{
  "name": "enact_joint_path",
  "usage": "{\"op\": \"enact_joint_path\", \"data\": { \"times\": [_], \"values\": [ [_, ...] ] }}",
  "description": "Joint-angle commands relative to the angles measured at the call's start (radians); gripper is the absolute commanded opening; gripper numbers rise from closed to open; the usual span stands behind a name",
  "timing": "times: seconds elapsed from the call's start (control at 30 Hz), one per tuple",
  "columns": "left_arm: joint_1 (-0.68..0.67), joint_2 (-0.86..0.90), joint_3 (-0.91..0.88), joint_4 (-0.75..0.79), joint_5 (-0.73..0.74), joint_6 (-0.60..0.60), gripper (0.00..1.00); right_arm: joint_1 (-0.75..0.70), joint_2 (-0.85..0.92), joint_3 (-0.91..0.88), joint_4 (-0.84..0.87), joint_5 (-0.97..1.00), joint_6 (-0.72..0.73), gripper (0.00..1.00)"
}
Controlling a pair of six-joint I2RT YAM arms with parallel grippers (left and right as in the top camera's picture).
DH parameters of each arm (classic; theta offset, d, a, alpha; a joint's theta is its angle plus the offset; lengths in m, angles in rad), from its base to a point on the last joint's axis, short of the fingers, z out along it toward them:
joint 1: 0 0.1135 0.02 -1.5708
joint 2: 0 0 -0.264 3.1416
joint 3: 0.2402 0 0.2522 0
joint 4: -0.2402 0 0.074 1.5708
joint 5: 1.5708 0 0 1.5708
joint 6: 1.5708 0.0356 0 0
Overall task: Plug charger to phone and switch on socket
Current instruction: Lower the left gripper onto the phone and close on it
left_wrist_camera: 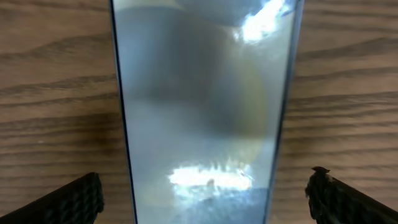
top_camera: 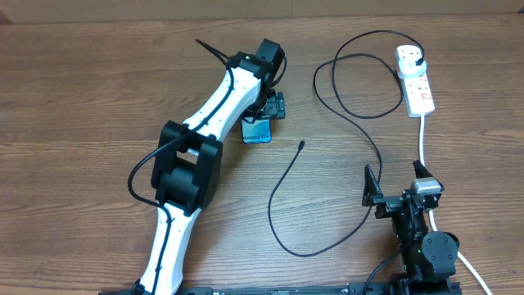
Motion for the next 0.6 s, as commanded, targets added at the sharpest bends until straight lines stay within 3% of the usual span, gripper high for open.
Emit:
{"op": "enact_joint_path", "data": {
  "times": [0.0,0.57],
  "values": [
    [-0.002,0.027,-0.008,-0.004,-0.009,0.009,1.00,-0.002,-0.009,-0.010,0.005,0.010,-0.002,1.00],
    [0.050,0.028,-0.008,0.038,-0.008,0.065,1.00,-0.002,-0.009,-0.010,0.005,0.010,-0.002,1.00]
  ]
}}
